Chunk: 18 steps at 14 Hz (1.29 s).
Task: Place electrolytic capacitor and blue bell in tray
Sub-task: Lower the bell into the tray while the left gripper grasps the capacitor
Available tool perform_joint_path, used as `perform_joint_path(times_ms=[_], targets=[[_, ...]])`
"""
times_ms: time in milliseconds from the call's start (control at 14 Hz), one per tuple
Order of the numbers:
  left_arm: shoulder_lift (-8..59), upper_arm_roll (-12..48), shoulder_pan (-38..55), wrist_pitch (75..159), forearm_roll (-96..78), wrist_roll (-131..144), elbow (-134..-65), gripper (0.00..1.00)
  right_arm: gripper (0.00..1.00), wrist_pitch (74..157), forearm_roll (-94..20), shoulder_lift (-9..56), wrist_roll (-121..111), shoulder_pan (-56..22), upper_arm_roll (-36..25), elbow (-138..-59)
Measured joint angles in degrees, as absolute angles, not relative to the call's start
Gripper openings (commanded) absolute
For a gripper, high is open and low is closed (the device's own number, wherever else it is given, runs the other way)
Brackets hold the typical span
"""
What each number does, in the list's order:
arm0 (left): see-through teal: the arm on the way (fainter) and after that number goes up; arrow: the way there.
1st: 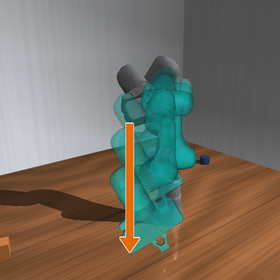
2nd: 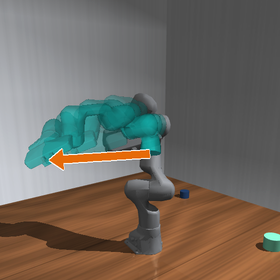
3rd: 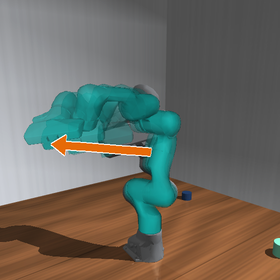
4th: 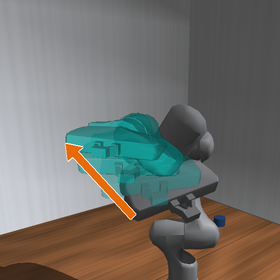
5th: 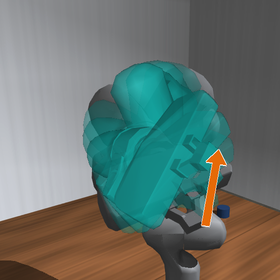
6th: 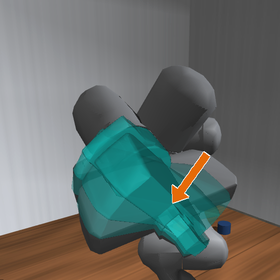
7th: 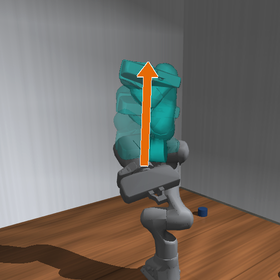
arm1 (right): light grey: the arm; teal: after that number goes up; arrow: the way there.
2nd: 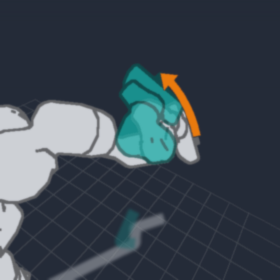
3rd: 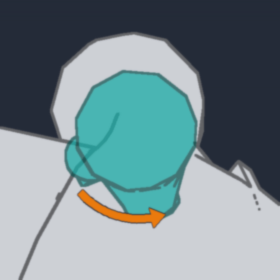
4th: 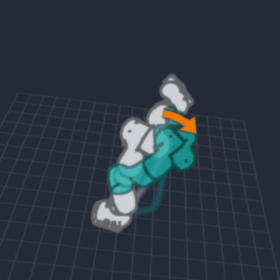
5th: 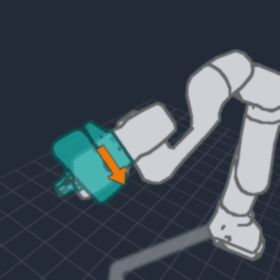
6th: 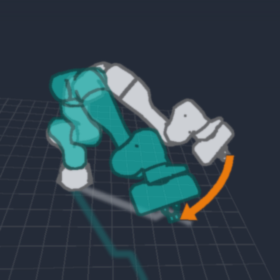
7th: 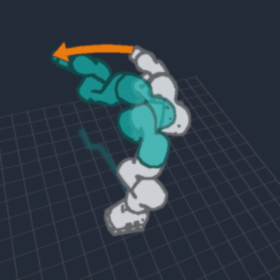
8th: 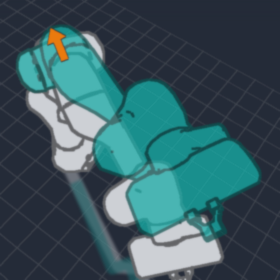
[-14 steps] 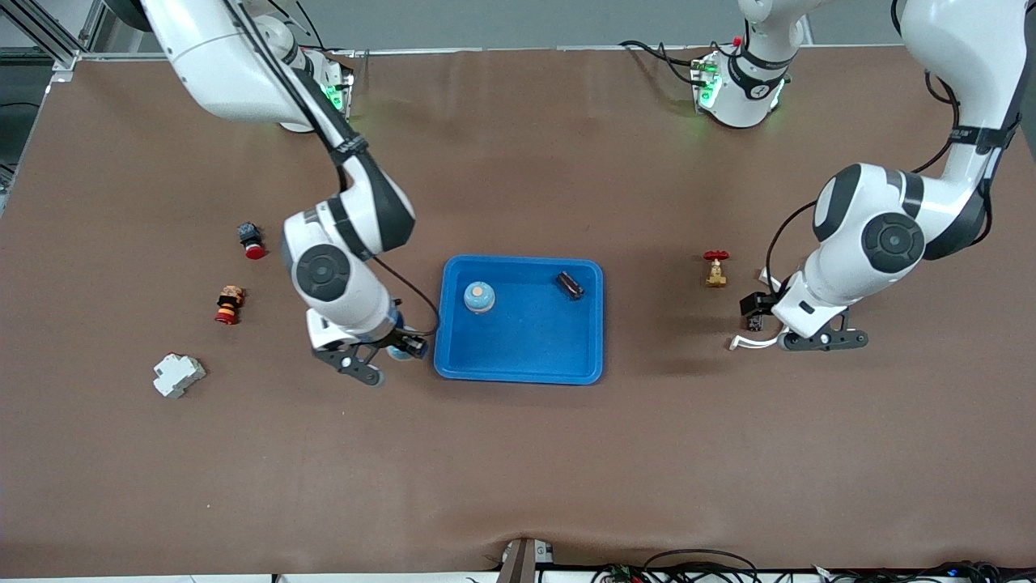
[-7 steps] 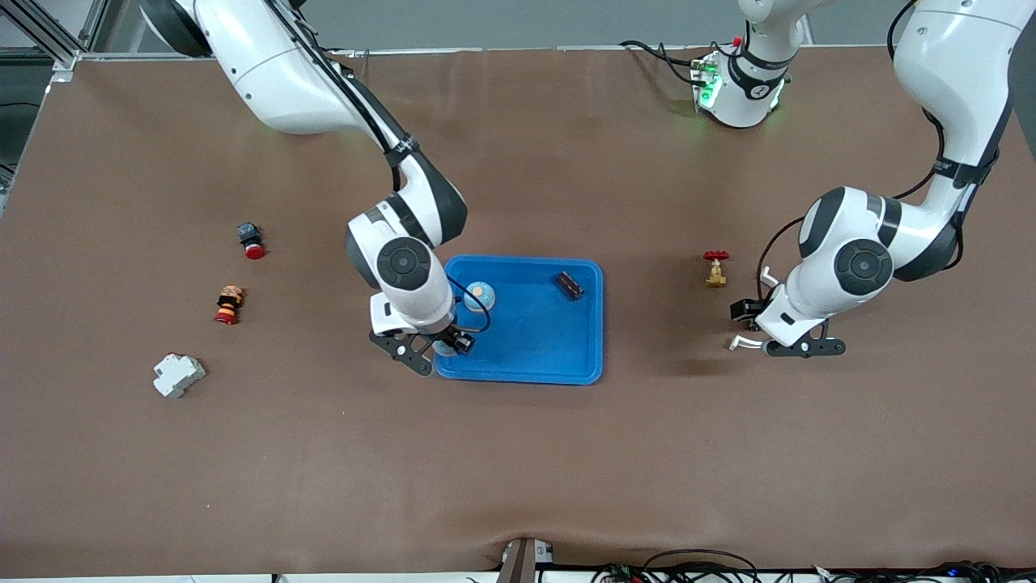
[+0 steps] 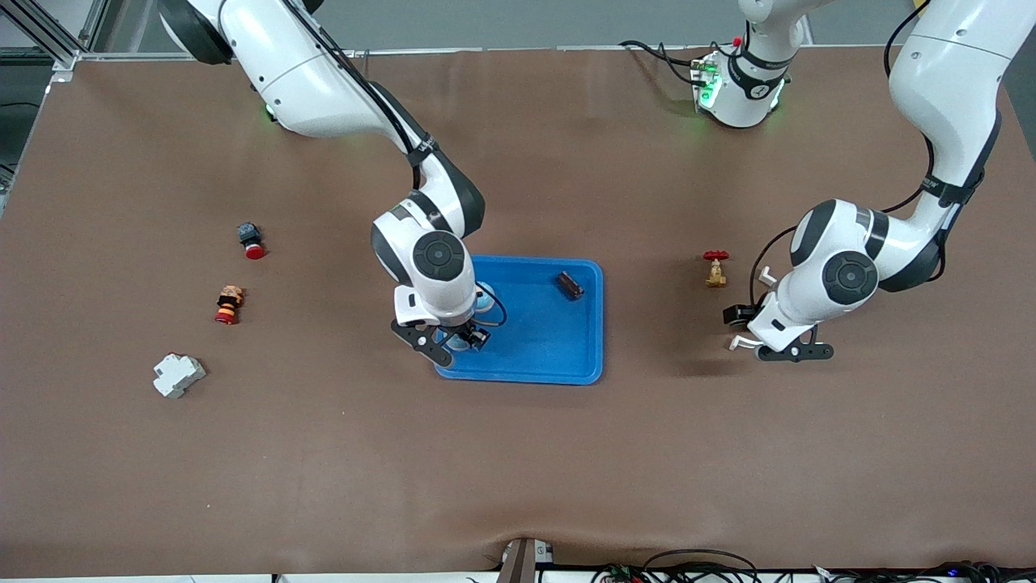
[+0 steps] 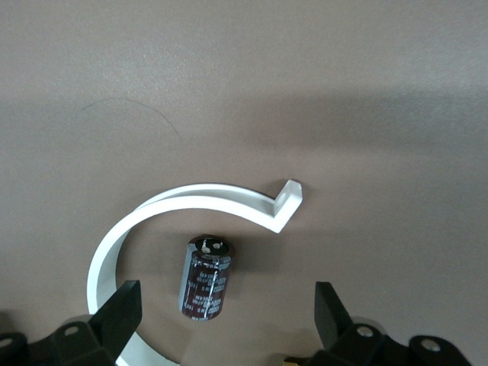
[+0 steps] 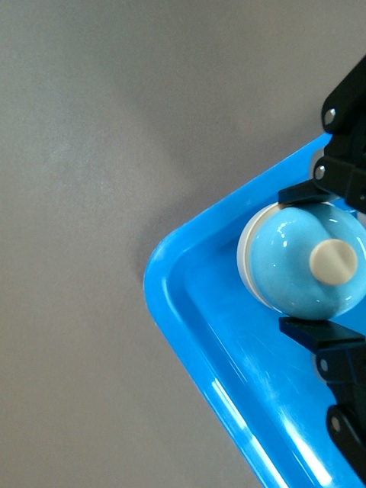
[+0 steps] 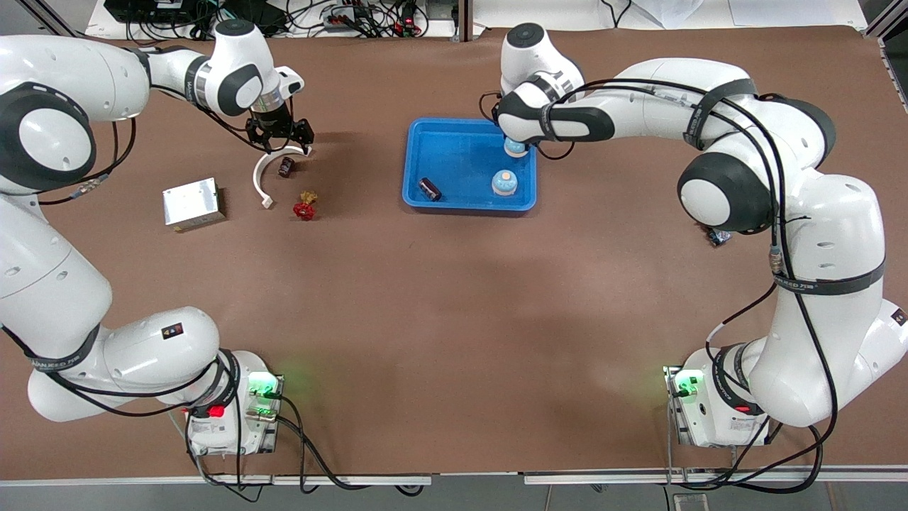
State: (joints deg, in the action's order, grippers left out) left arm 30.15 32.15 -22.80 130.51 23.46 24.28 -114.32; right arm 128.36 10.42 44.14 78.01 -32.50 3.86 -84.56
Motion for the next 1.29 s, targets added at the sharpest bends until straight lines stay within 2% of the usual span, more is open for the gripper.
perform_joint_path(times_ms=[788, 859, 931, 1074, 1289], targets=[[33.3, 31.0, -23.2, 131.0, 24.9, 24.3, -114.3, 1.0, 0.0, 130.5, 12.7, 49.7, 84.7, -35.1, 3.8, -79.7], [33.4, 30.9, -23.3, 131.0, 25.6, 24.4, -114.3, 0.95, 0.0, 130.5, 12.8, 49.7, 84.7, -35.1, 3.8, -79.6], [33.4, 30.9, -23.4, 131.0, 25.8, 24.6, -114.3, 0.83, 0.0, 130.5, 12.9, 49.7, 84.7, -35.1, 3.8, -79.6], [33.6, 30.9, -23.4, 131.0, 25.8, 25.1, -114.3, 0.77, 0.0, 130.5, 13.5, 49.8, 84.9, -35.1, 3.8, -79.4], [33.8, 30.9, -23.3, 131.0, 25.8, 26.6, -114.3, 0.52, 0.0, 130.6, 14.2, 49.9, 84.9, -35.2, 3.8, -79.4]])
